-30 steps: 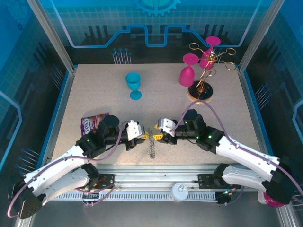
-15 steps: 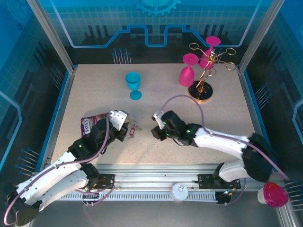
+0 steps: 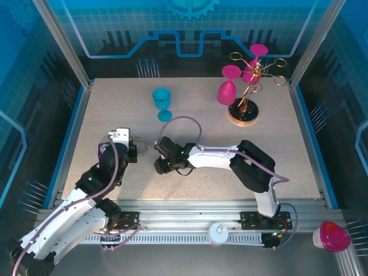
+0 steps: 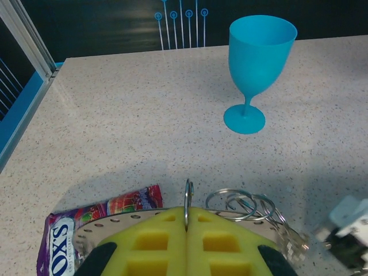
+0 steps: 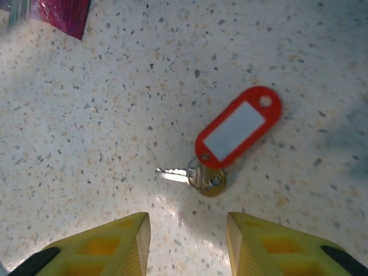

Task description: Put the keys on the keyring

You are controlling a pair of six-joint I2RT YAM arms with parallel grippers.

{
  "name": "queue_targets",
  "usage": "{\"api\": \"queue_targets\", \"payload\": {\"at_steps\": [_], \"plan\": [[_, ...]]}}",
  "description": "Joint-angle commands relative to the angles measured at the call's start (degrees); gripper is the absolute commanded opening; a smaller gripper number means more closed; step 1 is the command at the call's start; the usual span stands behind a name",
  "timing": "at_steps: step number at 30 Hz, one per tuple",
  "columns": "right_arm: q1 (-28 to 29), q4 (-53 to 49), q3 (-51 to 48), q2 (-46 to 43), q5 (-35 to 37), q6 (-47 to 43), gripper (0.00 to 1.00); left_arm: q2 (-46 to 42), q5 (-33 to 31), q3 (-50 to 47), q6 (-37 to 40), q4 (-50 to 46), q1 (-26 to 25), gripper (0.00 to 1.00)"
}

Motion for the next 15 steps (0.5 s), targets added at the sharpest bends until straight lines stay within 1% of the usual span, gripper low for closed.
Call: {"api": "queue_targets", "payload": {"at_steps": [1,6,11,14,15], "plan": [[-0.2,-4.9,5.0,3.1,1.7,-2.4,0.41,-0.9,-0.8,-0.3,-1.9,0.6,0.4,0.0],[-0.1,-9.7,10.2,7.7,4.1,-4.9,0.38,-1.1,0.4,-0.8,-2.1,1.6,0.3,0.0],[0.0,-12.1,12.3,10.0,5.1,-5.8,0.34,-1.1,0.4,-0.8,-1.7,2.3,0.4,0.0],[0.2,-13.5,12.4,9.9,6.8,-5.6,0.26,-1.1,0.9,-0.6,-1.5,2.3,0.4,0.0],[0.2,-13.3,12.0,9.4,7.3,-5.5,0.21,-1.1,1.1,-0.6,-1.4,2.3,0.4,0.0]]}}
